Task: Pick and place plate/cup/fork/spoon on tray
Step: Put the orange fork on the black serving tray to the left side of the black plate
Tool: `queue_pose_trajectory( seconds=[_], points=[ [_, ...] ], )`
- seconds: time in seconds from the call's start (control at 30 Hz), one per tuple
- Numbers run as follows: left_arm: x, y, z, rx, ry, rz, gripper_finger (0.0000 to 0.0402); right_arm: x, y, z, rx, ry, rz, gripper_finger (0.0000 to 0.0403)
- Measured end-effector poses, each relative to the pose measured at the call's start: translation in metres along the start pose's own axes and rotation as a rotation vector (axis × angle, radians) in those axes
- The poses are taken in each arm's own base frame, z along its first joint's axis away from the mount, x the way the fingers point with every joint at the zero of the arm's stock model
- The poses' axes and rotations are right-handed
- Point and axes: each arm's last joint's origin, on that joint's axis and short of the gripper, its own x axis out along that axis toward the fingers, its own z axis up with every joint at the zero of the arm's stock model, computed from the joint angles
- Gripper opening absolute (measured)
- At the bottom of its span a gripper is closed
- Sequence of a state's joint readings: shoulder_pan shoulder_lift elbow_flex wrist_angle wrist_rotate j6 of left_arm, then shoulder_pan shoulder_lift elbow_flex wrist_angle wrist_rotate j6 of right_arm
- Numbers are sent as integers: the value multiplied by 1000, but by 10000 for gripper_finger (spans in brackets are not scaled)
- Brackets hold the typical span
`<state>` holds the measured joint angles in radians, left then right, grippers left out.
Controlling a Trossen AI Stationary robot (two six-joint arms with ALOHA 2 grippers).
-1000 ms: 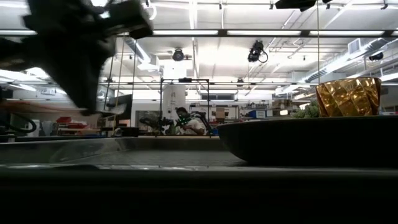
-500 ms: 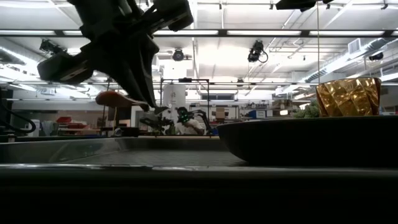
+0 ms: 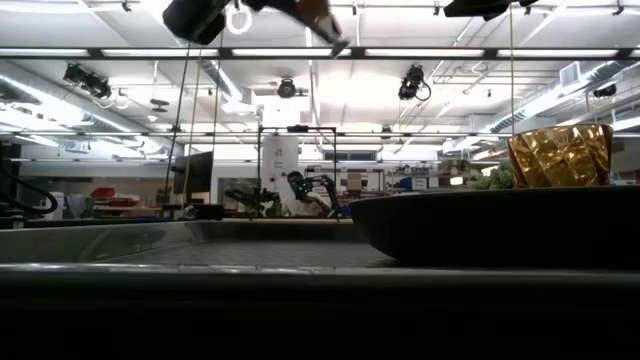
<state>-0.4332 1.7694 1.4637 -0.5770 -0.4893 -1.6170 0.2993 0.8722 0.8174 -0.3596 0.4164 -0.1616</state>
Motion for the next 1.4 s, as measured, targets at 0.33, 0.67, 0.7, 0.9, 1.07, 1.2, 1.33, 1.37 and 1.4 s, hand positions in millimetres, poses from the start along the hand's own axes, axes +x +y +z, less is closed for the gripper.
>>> queue_pose_trajectory(
  seconds=[0.33, 0.67, 0.7, 0.9, 1.07, 1.2, 1.33, 1.37, 1.4],
  points=[
    [17, -34, -6, 119, 19, 71, 18, 0, 0, 0, 4, 1, 2, 142],
    [51, -10, -27, 133, 173, 364, 21, 0, 1, 0, 5, -2, 21, 142],
    [54, -6, -29, 128, 193, 389, 21, 0, 1, 0, 4, 0, 21, 142],
    [77, 8, -38, 133, 229, 491, 21, 0, 1, 0, 4, -3, 20, 142],
    [92, 16, -45, 104, 236, 529, 22, 0, 1, 0, 2, -2, 20, 142],
    [101, 20, -50, 25, 239, 550, 23, 0, 1, 0, 1, -3, 20, 142],
    [103, 20, -51, -7, 240, 543, 25, 0, 1, 0, 2, -3, 21, 142],
    [104, 19, -51, -10, 240, 538, 27, 0, 1, 0, 1, -3, 22, 142],
    [104, 19, -51, -13, 238, 532, 29, 0, 1, 0, 2, -3, 25, 142]
  ],
)
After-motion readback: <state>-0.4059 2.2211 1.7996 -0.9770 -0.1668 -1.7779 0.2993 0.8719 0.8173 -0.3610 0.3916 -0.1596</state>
